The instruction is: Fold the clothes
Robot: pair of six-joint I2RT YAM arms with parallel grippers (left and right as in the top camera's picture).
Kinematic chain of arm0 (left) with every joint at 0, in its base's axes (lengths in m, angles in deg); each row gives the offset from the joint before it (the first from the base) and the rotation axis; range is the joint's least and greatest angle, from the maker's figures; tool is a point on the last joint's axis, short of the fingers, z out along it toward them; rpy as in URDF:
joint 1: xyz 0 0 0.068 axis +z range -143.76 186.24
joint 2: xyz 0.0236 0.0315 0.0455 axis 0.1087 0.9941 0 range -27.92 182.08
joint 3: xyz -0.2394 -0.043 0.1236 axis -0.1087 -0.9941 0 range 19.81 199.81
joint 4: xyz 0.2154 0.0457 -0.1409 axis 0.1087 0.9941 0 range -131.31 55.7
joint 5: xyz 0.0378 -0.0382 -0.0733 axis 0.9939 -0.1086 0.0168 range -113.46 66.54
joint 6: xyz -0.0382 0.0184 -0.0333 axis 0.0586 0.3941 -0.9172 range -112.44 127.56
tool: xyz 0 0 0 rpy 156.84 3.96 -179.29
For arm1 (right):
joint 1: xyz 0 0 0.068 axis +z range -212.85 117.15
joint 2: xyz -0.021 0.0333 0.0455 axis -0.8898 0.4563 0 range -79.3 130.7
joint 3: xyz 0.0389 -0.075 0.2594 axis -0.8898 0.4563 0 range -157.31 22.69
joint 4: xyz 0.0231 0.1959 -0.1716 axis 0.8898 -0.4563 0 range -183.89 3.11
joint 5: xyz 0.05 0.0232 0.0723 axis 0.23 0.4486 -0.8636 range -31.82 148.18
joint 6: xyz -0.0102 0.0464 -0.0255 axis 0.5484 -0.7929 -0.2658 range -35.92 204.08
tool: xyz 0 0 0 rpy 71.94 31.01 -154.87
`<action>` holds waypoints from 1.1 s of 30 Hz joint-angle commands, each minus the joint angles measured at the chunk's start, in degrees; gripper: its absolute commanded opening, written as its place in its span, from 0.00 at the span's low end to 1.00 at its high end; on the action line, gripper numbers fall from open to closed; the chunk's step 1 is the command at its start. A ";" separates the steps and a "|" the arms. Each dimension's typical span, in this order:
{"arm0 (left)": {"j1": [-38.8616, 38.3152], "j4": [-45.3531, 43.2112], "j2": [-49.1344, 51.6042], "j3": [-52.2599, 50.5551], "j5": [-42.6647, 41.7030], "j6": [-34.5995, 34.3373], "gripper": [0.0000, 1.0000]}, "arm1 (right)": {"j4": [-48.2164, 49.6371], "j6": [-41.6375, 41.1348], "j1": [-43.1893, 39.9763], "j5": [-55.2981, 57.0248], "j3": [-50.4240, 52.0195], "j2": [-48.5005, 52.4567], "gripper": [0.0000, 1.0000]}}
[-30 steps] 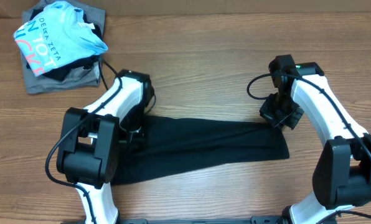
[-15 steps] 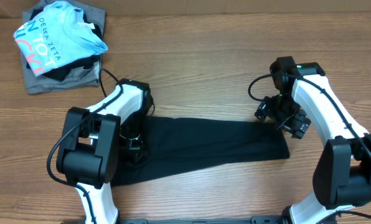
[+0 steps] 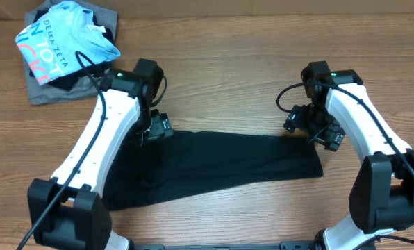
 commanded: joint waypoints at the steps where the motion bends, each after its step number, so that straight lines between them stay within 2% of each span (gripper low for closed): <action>1: 0.07 -3.28 1.18 -0.57 1.55 -0.79 1.00 | 0.28 0.22 -0.24 0.83 0.20 -1.53 1.00; 6: 2.01 -4.68 6.88 -1.92 5.07 -0.76 1.00 | -0.81 0.22 -0.24 0.81 0.20 -1.53 1.00; 10: 6.73 -5.31 11.76 -1.95 6.29 -0.70 1.00 | -0.81 0.22 -0.20 0.61 0.20 -1.53 1.00; 17: 13.55 -8.41 17.09 -1.97 -0.42 7.28 0.93 | -0.37 0.20 -0.20 0.59 0.20 -1.53 1.00; 21: 13.90 -8.85 17.59 -1.99 0.20 7.39 0.89 | -0.09 0.17 -0.20 0.22 0.20 -1.53 1.00; 27: 14.01 -8.44 17.57 -1.99 0.46 7.30 0.42 | -0.09 0.17 -0.20 0.20 0.20 -1.53 1.00; 30: 14.05 -7.54 17.57 -1.99 0.52 7.17 0.08 | -0.09 0.17 -0.20 0.22 0.20 -1.53 1.00; 31: 14.10 -6.64 17.57 -1.99 0.57 7.17 0.04 | -0.09 0.20 -0.20 0.20 0.20 -1.53 1.00; 33: 14.27 -5.53 17.57 -1.97 1.75 7.04 0.04 | -0.09 0.20 -0.20 0.20 0.20 -1.53 1.00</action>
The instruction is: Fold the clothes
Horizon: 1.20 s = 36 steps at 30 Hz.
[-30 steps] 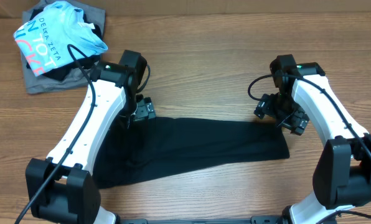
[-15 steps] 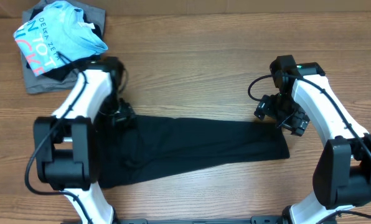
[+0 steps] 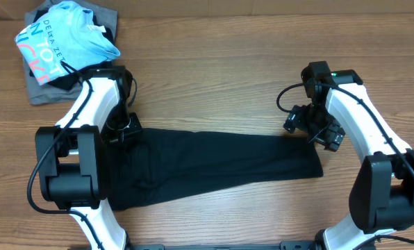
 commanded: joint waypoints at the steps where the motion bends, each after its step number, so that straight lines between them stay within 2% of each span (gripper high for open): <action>1: 0.13 2.08 0.50 -0.17 2.45 -0.28 0.05 | 0.17 0.15 -0.20 0.37 0.17 -1.53 1.00; 5: 1.33 5.14 0.50 -0.17 8.11 -4.02 0.09 | 0.17 0.15 -0.20 0.37 0.17 -1.53 1.00; 10: 4.13 7.91 0.50 -0.17 8.79 -4.28 0.13 | 0.15 0.15 -0.20 0.37 0.17 -1.53 1.00; 12: 5.20 7.91 0.50 -0.20 8.79 -4.22 0.19 | 0.13 0.17 -0.20 0.37 0.20 -1.53 1.00; 13: 5.68 8.04 0.50 -0.20 8.79 -4.04 0.35 | 0.13 0.17 -0.20 0.37 0.17 -1.53 1.00; 15: 6.60 8.52 0.50 -0.20 9.01 -3.82 0.73 | 0.13 0.17 -0.20 0.37 0.17 -1.53 1.00; 16: 7.02 8.66 0.50 -0.17 8.98 -3.80 1.00 | 0.13 0.17 -0.20 0.37 0.20 -1.53 1.00; 22: 8.04 10.05 -0.33 -0.07 8.98 -4.04 1.00 | 0.33 0.17 -0.20 0.37 0.17 -1.53 1.00; 30: 7.91 9.77 -9.99 0.04 9.01 -5.53 1.00 | 0.83 0.20 -0.20 0.37 0.20 -1.53 1.00; 33: 7.93 9.31 -12.37 0.04 8.28 -4.96 0.92 | 0.96 0.17 -0.20 0.37 0.17 -1.53 1.00; 36: 7.89 7.54 -12.50 -0.55 3.32 -1.51 0.84 | 0.96 0.17 -0.20 0.37 0.20 -1.53 1.00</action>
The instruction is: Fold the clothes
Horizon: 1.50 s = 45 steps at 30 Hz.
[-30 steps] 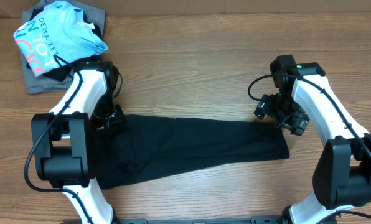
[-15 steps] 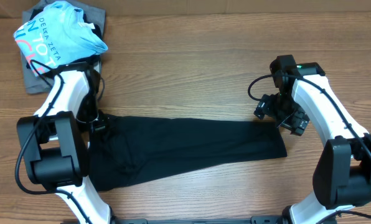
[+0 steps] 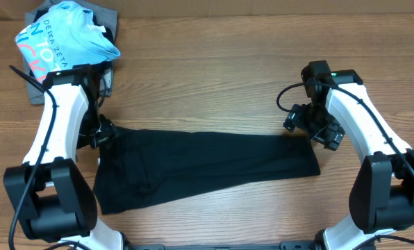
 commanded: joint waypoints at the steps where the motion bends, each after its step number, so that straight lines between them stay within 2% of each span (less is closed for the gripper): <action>1: -0.07 -2.21 -0.42 -0.87 -5.40 3.04 0.81 | 0.11 0.17 -0.17 0.37 0.17 -1.53 1.00; 4: -0.04 -4.52 -0.39 -3.10 -6.54 3.91 0.62 | -0.09 0.20 -0.13 0.37 0.20 -1.53 1.00; 7: -0.04 -7.06 -0.39 -6.38 -6.80 3.93 0.52 | -0.31 0.20 -0.13 0.39 0.20 -1.53 1.00; 13: -0.02 -15.08 -0.37 -12.17 -12.15 6.27 0.09 | -0.26 0.17 -0.13 0.37 0.20 -1.53 1.00; 14: -0.02 -15.87 -0.37 -12.48 -12.41 6.51 0.04 | -0.28 0.17 -0.13 0.39 0.20 -1.53 1.00; 21: 1.64 -13.07 -0.37 -12.81 -6.23 3.87 0.04 | -0.63 0.17 -0.13 0.39 0.20 -1.53 1.00; 32: 4.92 -15.67 -0.37 -15.56 -5.86 1.05 0.05 | -1.20 0.17 -0.13 0.37 0.24 -1.53 1.00; 35: 4.98 -15.23 -0.39 -15.37 -3.74 1.03 0.16 | -1.55 0.20 -0.13 -0.37 0.24 -1.53 1.00; 40: 5.75 -9.18 -0.63 -10.40 -1.90 -2.05 0.16 | -1.53 0.20 -0.13 -0.48 0.24 -1.53 1.00; 45: 5.60 -3.17 -1.01 -4.31 -1.92 -2.01 0.20 | -0.48 0.22 -0.13 -1.20 0.24 -1.53 1.00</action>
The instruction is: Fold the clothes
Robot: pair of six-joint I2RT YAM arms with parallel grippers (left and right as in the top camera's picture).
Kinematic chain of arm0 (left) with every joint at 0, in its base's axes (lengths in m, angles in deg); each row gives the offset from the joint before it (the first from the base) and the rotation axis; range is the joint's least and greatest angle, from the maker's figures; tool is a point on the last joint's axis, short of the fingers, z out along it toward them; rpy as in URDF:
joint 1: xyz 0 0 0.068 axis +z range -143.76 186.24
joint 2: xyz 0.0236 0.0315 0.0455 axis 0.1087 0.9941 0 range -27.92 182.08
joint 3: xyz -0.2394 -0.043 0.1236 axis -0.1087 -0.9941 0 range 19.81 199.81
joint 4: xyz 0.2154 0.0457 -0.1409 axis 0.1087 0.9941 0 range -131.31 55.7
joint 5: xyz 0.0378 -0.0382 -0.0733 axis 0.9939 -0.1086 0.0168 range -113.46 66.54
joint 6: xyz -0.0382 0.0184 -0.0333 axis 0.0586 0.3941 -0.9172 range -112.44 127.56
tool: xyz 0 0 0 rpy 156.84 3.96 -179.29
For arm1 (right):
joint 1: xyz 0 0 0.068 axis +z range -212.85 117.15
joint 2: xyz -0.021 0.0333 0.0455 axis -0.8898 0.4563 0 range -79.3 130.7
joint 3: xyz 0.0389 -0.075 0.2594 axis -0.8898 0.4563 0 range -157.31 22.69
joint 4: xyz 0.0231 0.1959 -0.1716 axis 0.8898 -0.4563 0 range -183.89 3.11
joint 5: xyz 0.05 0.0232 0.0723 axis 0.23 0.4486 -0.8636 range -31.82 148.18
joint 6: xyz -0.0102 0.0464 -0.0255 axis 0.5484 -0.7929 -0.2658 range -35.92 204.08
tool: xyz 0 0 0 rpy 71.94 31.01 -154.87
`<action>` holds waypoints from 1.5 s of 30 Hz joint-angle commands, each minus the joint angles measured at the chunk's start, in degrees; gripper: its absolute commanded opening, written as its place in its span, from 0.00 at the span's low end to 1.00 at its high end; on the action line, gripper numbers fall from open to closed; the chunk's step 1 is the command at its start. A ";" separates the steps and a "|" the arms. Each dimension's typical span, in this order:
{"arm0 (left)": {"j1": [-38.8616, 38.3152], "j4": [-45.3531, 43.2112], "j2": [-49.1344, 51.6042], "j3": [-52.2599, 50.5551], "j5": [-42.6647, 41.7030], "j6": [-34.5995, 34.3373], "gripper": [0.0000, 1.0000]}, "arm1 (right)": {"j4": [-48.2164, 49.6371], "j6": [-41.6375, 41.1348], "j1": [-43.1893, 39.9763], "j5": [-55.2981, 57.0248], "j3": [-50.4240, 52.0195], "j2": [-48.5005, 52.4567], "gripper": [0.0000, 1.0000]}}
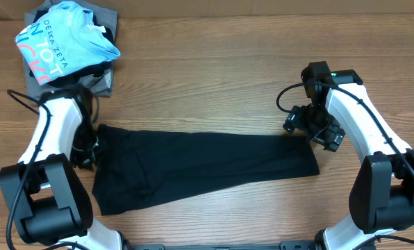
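Note:
A long black garment [207, 163] lies flat across the middle of the table, stretched from left to right. My left gripper [89, 149] is low at its left edge, just below the upper left corner. Its fingers are hidden under the wrist, so open or shut does not show. My right gripper [319, 137] sits on the garment's upper right corner and seems shut on the cloth there.
A pile of other clothes lies at the far left corner: a light blue printed shirt [64, 38] on top of a grey one [44, 87]. Both arm bases stand at the near edge. Bare wooden table [214, 76] stretches behind the black garment.
My left gripper has moved a little left and nearer, from the garment's upper left corner to its left edge. The garment's left end now lies slightly further left. The right arm has not moved.
At first my left gripper was at the garment's top edge, well inside, with cloth bunched under the arm. At each later moment it stood further left and the upper left corner with it. The garment now lies longer and flatter. The right gripper stayed at the right corner.

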 commanded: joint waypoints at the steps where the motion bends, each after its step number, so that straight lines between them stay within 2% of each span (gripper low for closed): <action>1: 0.09 3.30 -0.92 5.62 1.51 -1.68 0.21 | 0.85 0.22 -0.13 -1.42 0.24 -1.53 1.00; 4: -0.44 4.68 -1.68 6.99 -1.18 -1.57 0.21 | 2.14 1.60 -0.07 -3.98 0.24 -1.53 0.99; 6: -1.07 4.92 -2.12 6.97 -4.28 -1.25 0.21 | 3.04 3.58 -0.02 -6.29 0.24 -1.53 0.90; 8: -2.49 3.98 -2.14 6.91 -9.62 2.43 0.21 | 3.54 4.55 0.02 -7.76 0.24 -1.53 0.75; 11: -5.81 0.39 -2.14 5.62 -16.33 9.22 0.19 | 3.34 4.52 0.02 -7.96 0.28 -1.44 0.34; 13: -8.46 -1.75 -2.14 3.93 -16.55 9.57 0.17 | 3.13 4.52 0.02 -8.02 0.63 -1.42 0.20; 15: -11.19 -3.30 -2.12 1.60 -16.72 9.14 0.15 | 3.28 4.55 0.02 -8.61 2.01 -1.42 0.12; 20: -15.10 -8.48 -2.12 -4.96 -18.58 8.28 0.14 | 6.69 4.94 0.02 -9.05 7.85 -1.42 0.12; 25: -15.13 -12.92 -2.05 -10.84 -20.11 8.28 0.14 | 13.68 4.61 0.02 -9.03 15.15 -1.42 0.13; 31: -14.95 -16.50 -1.84 -16.37 -20.20 6.73 0.18 | 18.45 -0.02 -1.25 -8.96 19.28 -1.42 0.13; 39: -10.43 -18.40 -1.84 -19.91 -17.62 4.79 0.19 | 18.56 -3.69 -5.79 -5.14 19.39 -1.42 0.06; 45: -4.98 -19.52 -1.84 -19.91 -16.76 4.39 0.20 | 20.22 -4.83 -10.03 -3.80 19.34 -1.42 0.06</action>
